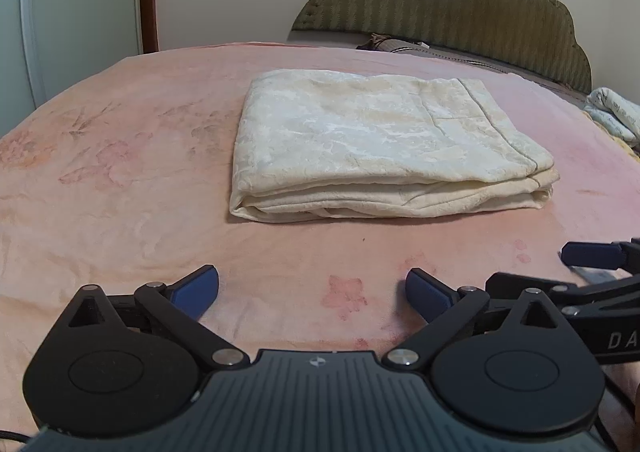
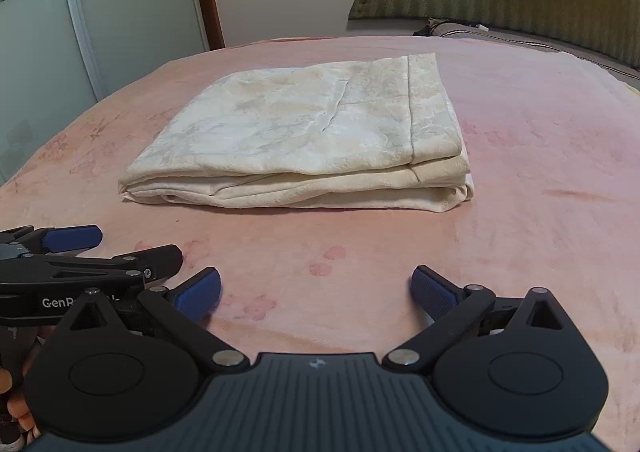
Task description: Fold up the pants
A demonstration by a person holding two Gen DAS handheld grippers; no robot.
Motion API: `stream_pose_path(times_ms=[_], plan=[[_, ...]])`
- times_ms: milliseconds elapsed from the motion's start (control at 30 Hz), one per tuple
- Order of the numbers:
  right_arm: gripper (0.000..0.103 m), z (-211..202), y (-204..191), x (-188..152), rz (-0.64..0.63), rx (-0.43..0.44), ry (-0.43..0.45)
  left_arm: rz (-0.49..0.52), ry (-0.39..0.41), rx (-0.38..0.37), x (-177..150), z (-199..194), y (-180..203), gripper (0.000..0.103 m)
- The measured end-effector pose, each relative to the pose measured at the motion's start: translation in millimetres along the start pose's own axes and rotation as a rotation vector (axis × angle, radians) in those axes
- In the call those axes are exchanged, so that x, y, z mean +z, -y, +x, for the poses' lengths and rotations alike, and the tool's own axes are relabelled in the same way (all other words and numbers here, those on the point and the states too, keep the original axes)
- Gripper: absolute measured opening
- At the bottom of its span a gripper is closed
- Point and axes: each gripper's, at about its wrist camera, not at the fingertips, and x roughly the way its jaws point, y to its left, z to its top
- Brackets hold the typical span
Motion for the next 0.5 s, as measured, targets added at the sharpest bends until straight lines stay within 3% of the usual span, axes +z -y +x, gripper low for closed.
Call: stream_pose_path(times_ms=[333,500], plan=[[0.103,0.8,8.4,0.7,0.041,0.021,0.012,0.022,-0.005,0.014,-1.6,1.2,3.7,0.103],[0.103,-1.2,6.8,0.3,0.03,-0.036,0.04,0.021,-0.003,0.013,-1.2,1.6,2.3,0.103]])
